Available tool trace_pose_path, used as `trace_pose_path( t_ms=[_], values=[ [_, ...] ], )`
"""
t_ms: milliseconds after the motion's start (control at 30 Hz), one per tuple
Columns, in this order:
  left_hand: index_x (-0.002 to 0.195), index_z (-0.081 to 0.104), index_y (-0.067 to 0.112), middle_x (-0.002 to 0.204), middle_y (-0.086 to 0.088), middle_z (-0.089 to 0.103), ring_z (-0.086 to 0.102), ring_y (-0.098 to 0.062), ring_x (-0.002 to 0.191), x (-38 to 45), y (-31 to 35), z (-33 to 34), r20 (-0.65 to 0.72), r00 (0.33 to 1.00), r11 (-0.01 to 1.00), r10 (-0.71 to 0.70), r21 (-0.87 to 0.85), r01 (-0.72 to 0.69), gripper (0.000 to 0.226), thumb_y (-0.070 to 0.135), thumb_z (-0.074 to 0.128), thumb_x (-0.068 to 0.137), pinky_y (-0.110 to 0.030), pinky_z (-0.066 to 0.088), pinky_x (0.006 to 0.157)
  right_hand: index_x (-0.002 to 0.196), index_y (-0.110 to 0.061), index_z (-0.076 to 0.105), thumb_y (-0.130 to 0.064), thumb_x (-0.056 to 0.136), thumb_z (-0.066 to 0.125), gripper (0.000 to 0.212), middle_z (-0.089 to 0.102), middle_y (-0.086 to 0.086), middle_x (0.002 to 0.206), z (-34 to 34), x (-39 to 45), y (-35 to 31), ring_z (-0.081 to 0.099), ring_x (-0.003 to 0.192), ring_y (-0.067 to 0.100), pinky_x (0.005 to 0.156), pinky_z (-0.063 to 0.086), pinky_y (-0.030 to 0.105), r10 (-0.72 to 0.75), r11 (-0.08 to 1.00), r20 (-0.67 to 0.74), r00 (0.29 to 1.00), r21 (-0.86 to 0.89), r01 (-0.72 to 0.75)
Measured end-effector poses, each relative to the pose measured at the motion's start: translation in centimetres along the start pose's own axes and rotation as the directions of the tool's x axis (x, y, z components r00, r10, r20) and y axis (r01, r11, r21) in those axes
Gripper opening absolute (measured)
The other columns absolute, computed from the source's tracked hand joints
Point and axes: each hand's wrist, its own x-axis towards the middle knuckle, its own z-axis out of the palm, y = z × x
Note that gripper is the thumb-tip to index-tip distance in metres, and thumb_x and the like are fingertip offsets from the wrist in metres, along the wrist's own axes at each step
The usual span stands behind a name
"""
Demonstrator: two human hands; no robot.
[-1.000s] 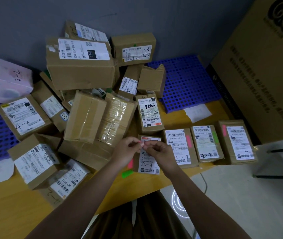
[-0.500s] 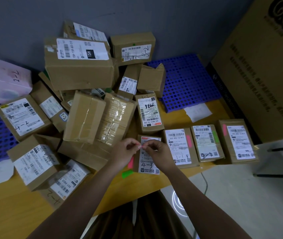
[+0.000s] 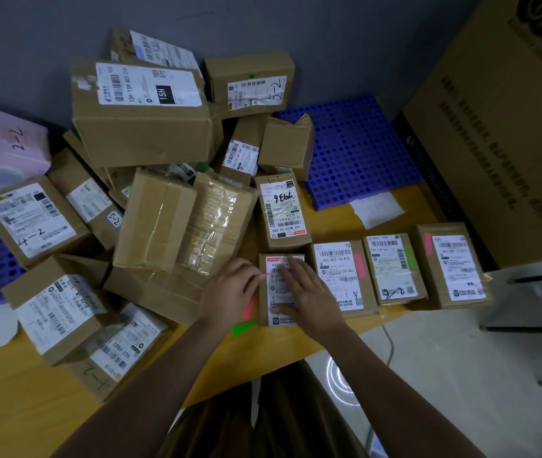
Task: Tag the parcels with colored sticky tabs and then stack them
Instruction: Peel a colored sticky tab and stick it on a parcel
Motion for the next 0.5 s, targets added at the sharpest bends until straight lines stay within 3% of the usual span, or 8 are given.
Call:
trace_pose_path(
  t_ms=[133, 233, 333, 500],
  values=[
    [0.084, 0.072, 0.014, 0.085, 0.003, 0.064, 0.062, -0.016, 0.072, 0.7, 0.1, 0.1, -0.031, 0.991, 0.99, 0.13, 0.066, -0.128, 0.027, 0.032, 0.053, 0.088, -0.027, 0.051, 0.056, 0.148, -0.01, 0.034, -0.068, 0.08, 0.036, 0.089, 0.025, 0.008, 0.157, -0.7, -0.1, 1.2, 0.021, 0.145, 0.027, 0.111, 0.03, 0.043, 0.012, 0.998, 0.066, 0.998, 0.06, -0.016],
    [0.084, 0.073, 0.015, 0.086, 0.003, 0.067, 0.063, -0.017, 0.071, 1.6, -0.1, 0.5, -0.033, 0.986, 0.983, 0.162, 0.094, -0.158, 0.025, 0.03, 0.053, 0.087, -0.025, 0.052, 0.056, 0.148, -0.006, 0.031, -0.063, 0.079, 0.053, 0.092, 0.024, 0.006, 0.157, -1.1, -0.1, 1.5, 0.021, 0.145, 0.024, 0.116, 0.017, 0.032, 0.03, 0.992, 0.049, 0.998, 0.12, -0.036],
    [0.085, 0.074, 0.015, 0.087, 0.004, 0.069, 0.065, -0.016, 0.072, 2.4, 0.4, 0.6, -0.031, 0.979, 0.977, 0.201, 0.082, -0.198, 0.025, 0.029, 0.053, 0.086, -0.022, 0.05, 0.058, 0.148, -0.006, 0.031, -0.049, 0.079, 0.069, 0.09, 0.025, 0.007, 0.157, -1.1, -0.1, 1.5, 0.022, 0.145, 0.024, 0.115, 0.017, 0.031, 0.041, 0.985, 0.024, 0.999, 0.166, -0.044],
    [0.093, 0.075, 0.016, 0.091, 0.004, 0.069, 0.06, -0.015, 0.08, 3.7, 0.5, 1.5, 0.002, 0.954, 0.948, 0.3, 0.115, -0.298, 0.023, 0.023, 0.055, 0.085, -0.023, 0.05, 0.058, 0.145, -0.007, 0.037, -0.056, 0.076, 0.064, 0.089, 0.027, 0.007, 0.156, -0.8, -0.1, 1.6, 0.024, 0.144, 0.025, 0.114, 0.017, 0.03, 0.044, 0.98, 0.015, 0.999, 0.192, -0.046]
  ],
)
